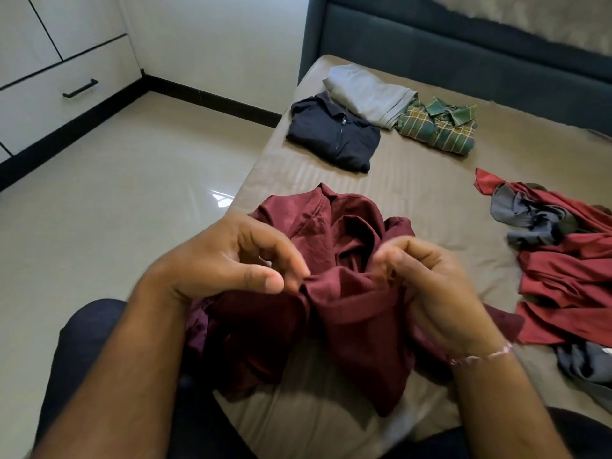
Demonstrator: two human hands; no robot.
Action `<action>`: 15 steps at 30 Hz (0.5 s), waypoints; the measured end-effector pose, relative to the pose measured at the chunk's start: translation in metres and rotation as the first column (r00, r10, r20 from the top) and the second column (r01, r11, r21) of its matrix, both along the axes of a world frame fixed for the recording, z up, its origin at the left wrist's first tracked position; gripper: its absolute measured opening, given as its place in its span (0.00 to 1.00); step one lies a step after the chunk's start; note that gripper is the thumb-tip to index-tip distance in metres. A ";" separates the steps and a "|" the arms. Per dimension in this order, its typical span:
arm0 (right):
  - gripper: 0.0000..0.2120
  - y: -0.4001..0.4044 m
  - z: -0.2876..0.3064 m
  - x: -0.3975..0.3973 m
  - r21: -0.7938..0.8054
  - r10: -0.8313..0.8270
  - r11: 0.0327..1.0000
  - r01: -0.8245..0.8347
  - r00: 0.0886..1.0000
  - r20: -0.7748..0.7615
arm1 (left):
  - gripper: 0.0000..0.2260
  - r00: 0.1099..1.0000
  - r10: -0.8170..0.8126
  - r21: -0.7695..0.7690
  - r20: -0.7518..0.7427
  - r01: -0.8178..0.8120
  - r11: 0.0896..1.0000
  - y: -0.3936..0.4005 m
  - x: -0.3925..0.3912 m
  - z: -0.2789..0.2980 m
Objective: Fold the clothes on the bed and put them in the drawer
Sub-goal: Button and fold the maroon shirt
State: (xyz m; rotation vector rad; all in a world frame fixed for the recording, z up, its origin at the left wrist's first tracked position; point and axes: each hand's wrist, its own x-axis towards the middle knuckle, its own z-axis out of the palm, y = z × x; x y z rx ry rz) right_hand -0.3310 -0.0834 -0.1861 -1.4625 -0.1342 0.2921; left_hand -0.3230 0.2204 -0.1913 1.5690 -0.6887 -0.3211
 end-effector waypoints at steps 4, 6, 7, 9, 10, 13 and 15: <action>0.05 0.006 -0.043 0.039 -0.609 -0.159 0.723 0.326 0.937 0.312 | 0.11 0.955 0.294 -0.021 -0.021 -0.295 0.955 -0.031 0.006 -0.016; 0.13 0.007 -0.061 0.055 -0.880 0.023 0.400 0.258 0.956 0.291 | 0.03 0.919 0.394 0.013 0.008 -0.394 0.919 -0.052 0.009 -0.023; 0.18 0.009 -0.064 0.060 -0.950 0.056 0.245 0.196 0.975 0.215 | 0.03 0.914 0.407 0.018 0.006 -0.407 0.913 -0.061 0.009 -0.027; 0.21 0.013 -0.064 0.065 -0.986 0.062 0.084 0.144 0.987 0.149 | 0.04 0.910 0.411 0.019 -0.052 -0.411 0.912 -0.073 0.010 -0.035; 0.20 0.015 -0.061 0.064 -0.978 0.055 0.089 0.189 0.979 0.195 | 0.05 0.902 0.423 0.031 -0.091 -0.422 0.906 -0.078 0.010 -0.039; 0.15 0.032 -0.035 0.039 -0.823 0.114 0.379 0.423 0.861 0.495 | 0.13 0.837 0.475 0.074 -0.272 -0.473 0.878 -0.087 0.011 -0.043; 0.14 0.047 -0.017 0.017 -0.674 0.256 0.669 0.314 0.753 0.606 | 0.23 0.773 0.412 0.003 -0.483 -0.469 0.883 -0.089 0.012 -0.039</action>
